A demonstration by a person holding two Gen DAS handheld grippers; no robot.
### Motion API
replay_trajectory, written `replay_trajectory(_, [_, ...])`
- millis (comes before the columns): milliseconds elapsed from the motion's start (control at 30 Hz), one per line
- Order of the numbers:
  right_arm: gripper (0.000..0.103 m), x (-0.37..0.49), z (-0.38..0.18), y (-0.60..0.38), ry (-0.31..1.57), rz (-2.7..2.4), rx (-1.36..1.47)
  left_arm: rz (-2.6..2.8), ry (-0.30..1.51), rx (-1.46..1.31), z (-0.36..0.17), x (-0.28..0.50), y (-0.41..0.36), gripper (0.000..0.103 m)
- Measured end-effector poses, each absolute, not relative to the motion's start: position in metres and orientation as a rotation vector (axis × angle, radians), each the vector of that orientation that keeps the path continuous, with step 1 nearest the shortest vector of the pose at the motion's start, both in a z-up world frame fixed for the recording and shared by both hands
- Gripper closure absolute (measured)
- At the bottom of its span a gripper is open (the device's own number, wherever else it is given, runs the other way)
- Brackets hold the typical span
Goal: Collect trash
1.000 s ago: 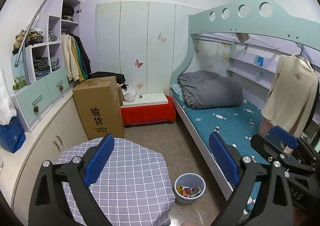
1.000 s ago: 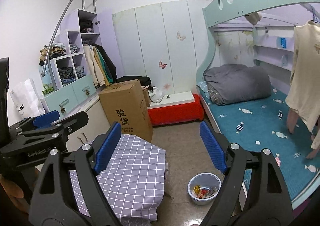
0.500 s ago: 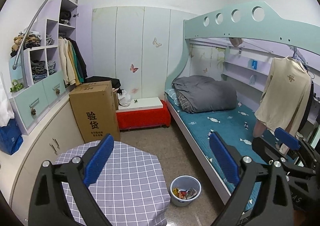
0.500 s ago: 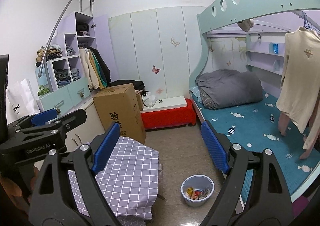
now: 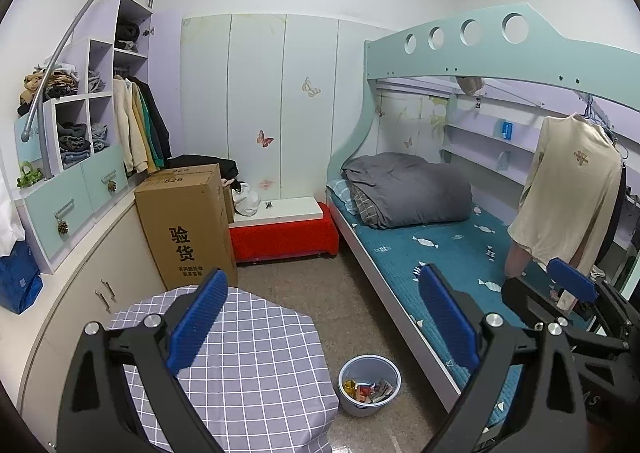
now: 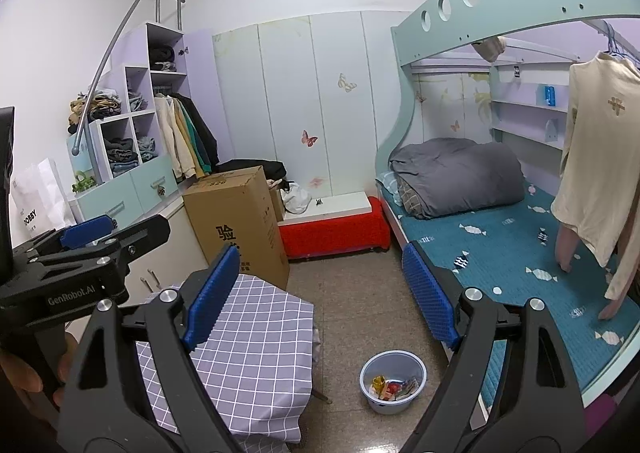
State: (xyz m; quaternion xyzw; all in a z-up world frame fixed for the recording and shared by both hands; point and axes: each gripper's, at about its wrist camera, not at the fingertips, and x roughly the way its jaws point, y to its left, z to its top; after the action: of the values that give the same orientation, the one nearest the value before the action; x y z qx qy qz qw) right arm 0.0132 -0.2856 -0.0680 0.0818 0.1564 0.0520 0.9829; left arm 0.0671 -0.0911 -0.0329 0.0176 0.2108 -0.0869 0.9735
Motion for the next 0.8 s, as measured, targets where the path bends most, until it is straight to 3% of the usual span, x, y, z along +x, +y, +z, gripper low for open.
replay_trajectory(800, [0.02,0.014,-0.0691,-0.2888,0.317,0.103,0.166,-0.185,0.419,0.043,-0.0305,0.0631,-0.0965,0.009])
